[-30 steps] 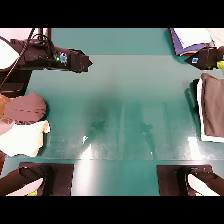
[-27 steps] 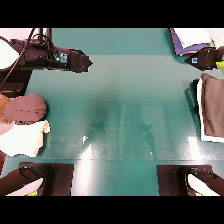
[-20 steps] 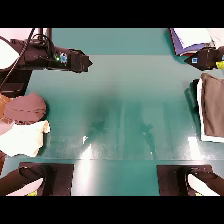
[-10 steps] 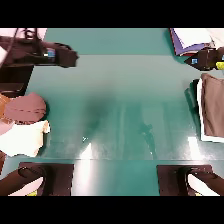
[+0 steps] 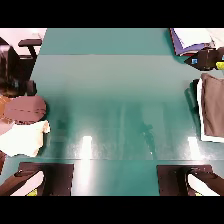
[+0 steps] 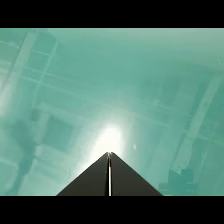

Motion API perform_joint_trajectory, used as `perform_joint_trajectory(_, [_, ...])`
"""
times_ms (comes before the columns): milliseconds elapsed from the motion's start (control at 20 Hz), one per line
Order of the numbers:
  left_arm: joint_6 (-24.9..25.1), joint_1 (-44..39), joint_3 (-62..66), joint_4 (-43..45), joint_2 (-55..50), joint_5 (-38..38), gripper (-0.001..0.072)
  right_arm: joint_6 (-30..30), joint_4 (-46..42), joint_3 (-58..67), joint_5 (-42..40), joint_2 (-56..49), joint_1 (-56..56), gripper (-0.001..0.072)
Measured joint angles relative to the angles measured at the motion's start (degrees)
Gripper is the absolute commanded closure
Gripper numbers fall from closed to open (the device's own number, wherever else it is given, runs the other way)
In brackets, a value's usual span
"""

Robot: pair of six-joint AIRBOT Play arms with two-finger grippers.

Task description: Fold the shirts.

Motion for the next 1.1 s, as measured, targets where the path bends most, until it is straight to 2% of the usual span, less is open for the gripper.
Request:
perform_joint_trajectory(300, [-1.18, 5.38, -11.28, 0.85, -4.74, 10.95, 0.0081, 0.00, 0.00, 0.00, 0.00, -0.09, 0.00, 0.0696])
perform_joint_trajectory(400, [-2.08, 5.90, -12.11, 0.87, -5.97, 12.59, 0.0573, 0.00, 0.00, 0.00, 0.00, -0.09, 0.00, 0.0696])
perform_joint_trajectory(450, [-2.49, 6.01, -12.17, 0.83, -6.32, 13.00, 0.0674, 0.00, 0.00, 0.00, 0.00, -0.09, 0.00, 0.0696])
perform_joint_trajectory(800, [-3.13, 6.34, -3.34, 0.28, -3.61, 9.90, 0.0683, 0.02, 0.11, 0.90, -0.59, -0.07, 0.00, 0.0696])
perform_joint_trajectory(950, [0.79, 5.09, 6.93, -3.91, 2.36, 6.95, 0.0684, 0.02, 0.35, 4.81, -1.16, -0.04, 0.00, 0.0696])
perform_joint_trajectory(1100, [3.48, -0.20, 18.43, -7.08, 6.91, 3.43, 0.0685, 0.02, 0.42, 10.23, -2.40, -0.02, 0.00, 0.0696])
